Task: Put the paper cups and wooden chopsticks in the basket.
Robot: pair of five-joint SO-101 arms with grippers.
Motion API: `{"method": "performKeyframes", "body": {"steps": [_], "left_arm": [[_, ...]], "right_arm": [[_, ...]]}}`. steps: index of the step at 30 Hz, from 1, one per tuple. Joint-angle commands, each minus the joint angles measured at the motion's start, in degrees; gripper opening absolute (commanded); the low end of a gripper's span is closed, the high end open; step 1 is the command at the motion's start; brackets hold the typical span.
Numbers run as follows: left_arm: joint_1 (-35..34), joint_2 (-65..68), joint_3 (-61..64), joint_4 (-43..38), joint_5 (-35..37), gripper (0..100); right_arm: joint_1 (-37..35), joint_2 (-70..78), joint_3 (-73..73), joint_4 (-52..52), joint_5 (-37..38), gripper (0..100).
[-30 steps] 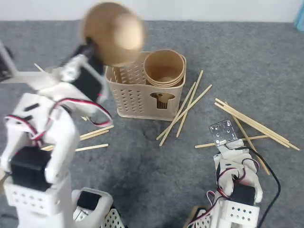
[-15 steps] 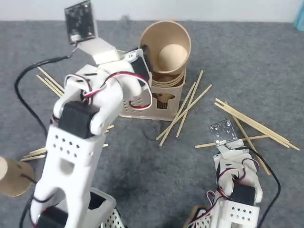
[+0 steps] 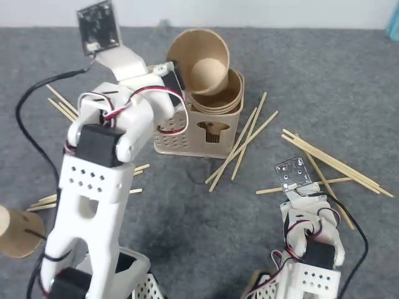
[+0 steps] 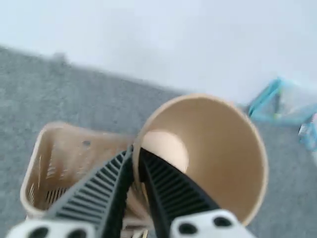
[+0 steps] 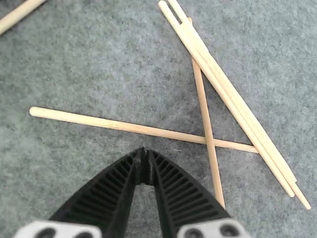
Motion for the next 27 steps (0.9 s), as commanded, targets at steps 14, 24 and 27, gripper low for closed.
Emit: {"method": "performKeyframes", "body": {"steps": [14, 24, 27], "left_arm": [[0.9, -0.4, 1.8, -1.5, -0.7, 17], [1.7, -6.3, -0.4, -1.9, -1.0, 10], [6.0, -8.3, 2.0, -3.6, -1.8, 5]], "right_arm": [[-0.2, 0.0, 0.2, -0.3, 1.0, 0.8], [-0.3, 0.0, 0.2, -0.4, 1.0, 0.8], [-0.3, 0.0, 0.2, -0.4, 1.0, 0.8]]}}
